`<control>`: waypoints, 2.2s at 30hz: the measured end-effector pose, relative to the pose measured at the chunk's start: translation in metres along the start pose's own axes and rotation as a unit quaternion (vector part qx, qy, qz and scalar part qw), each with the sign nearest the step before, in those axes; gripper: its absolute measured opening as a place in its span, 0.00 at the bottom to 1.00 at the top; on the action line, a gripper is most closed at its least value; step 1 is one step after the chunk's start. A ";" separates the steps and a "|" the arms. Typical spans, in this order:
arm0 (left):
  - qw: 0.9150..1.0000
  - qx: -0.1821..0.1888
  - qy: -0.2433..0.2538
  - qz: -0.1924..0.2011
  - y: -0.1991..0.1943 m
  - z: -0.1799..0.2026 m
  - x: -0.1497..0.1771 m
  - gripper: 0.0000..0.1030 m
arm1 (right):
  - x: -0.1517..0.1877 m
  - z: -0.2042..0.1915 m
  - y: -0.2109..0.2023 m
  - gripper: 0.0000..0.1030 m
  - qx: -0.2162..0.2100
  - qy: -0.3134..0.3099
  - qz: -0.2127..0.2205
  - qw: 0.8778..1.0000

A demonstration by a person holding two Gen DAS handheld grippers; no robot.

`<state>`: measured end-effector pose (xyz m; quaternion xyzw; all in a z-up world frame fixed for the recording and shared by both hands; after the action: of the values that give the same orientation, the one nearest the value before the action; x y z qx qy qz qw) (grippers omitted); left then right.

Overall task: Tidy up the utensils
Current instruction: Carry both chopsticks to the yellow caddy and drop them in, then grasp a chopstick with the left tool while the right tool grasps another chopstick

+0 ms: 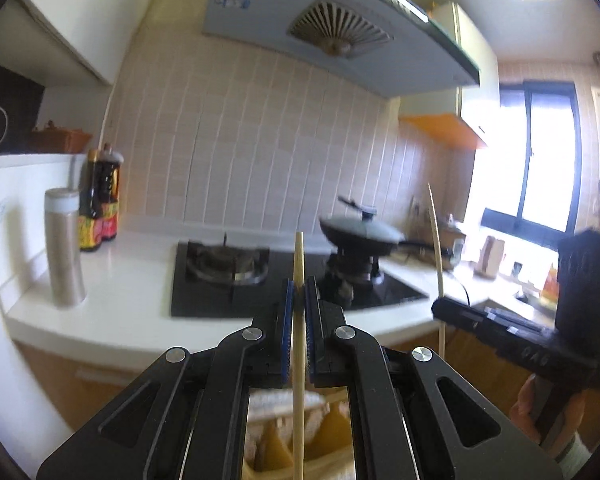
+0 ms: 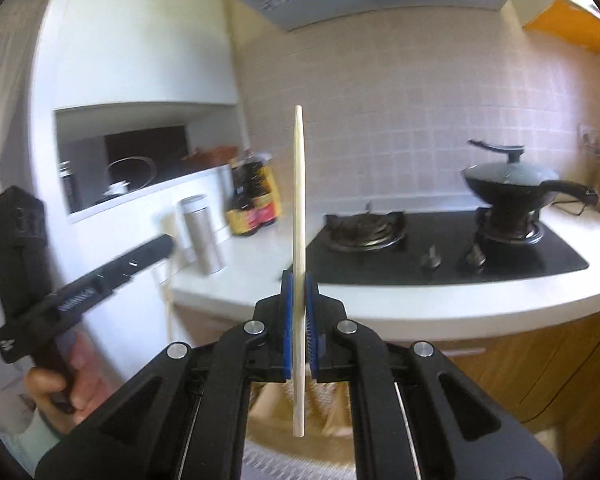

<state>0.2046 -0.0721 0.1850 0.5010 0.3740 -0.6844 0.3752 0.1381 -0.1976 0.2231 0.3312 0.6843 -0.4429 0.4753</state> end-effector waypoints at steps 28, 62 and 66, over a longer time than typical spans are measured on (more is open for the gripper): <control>0.999 -0.032 -0.009 0.022 0.063 -0.048 0.058 0.09 | 0.081 0.048 0.074 0.08 -0.011 0.026 -0.030 0.999; 0.955 -0.064 0.020 -0.290 -0.080 -0.021 0.164 0.41 | 0.220 -0.069 -0.028 0.37 -0.020 -0.160 -0.336 0.928; 0.929 -0.071 -0.002 -0.362 -0.077 -0.039 0.212 0.41 | 0.252 -0.076 -0.017 0.36 -0.033 -0.164 -0.380 0.910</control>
<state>0.1059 -0.0331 -0.0181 0.3019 0.5772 -0.7463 0.1372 0.0130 -0.1264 0.0025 -0.0471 0.6848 -0.6151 0.3878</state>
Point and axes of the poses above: each gripper's, at about its wrist camera, not at the fingertips, and y roughly the way its jaws point, z to its right, x to its underside, the point moved 6 cm from there along y, roughly the way its jaws point, and after that the axes turned 3 degrees about x, right-handed, at the moved point
